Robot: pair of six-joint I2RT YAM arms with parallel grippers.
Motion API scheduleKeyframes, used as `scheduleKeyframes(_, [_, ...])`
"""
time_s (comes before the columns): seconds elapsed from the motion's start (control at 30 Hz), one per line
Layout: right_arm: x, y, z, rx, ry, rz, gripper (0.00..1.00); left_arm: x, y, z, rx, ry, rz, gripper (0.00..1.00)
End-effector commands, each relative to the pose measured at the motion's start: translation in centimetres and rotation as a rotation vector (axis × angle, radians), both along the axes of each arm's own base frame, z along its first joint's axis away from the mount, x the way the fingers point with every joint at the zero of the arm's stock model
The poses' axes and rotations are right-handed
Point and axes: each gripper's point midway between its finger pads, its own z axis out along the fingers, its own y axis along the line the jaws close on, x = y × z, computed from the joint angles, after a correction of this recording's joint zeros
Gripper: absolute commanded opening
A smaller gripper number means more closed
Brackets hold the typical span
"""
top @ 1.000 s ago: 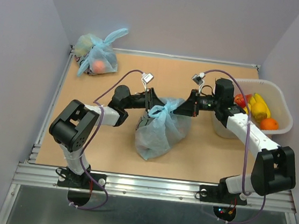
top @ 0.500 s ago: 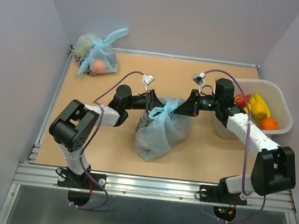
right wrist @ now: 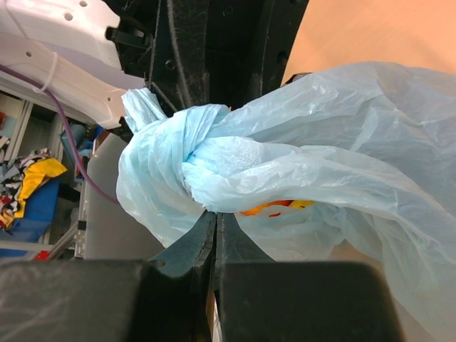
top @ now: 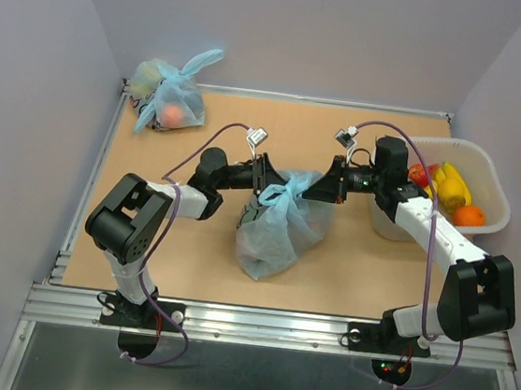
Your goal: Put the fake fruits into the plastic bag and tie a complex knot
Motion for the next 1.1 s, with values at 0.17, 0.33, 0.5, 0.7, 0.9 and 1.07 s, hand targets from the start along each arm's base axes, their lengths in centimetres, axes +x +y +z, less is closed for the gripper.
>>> scheduleKeyframes(0.17, [-0.2,0.0,0.9,0.026,-0.055,0.032,0.04,-0.2,-0.4,3.9,-0.111,-0.134,-0.025,0.09])
scheduleKeyframes(0.33, [0.6,0.2,0.9,0.022,-0.041,0.02,0.3,-0.4,-0.8,4.1,-0.121,-0.137,-0.036,0.0])
scheduleKeyframes(0.5, [1.0,0.4,0.6,0.015,-0.035,0.012,0.61,-0.4,-1.1,4.3,-0.127,-0.138,-0.039,0.0])
scheduleKeyframes(0.7, [0.9,0.6,0.3,0.012,-0.034,0.023,0.39,-0.7,-1.3,4.6,-0.142,-0.141,-0.049,0.0])
scheduleKeyframes(0.9, [0.4,0.5,0.4,0.016,-0.039,0.033,0.06,-0.7,-1.1,4.7,-0.145,-0.143,-0.049,0.0])
scheduleKeyframes(1.07, [0.4,0.4,0.7,0.012,-0.063,0.03,0.0,0.0,-0.5,4.3,-0.1,-0.167,-0.021,0.35])
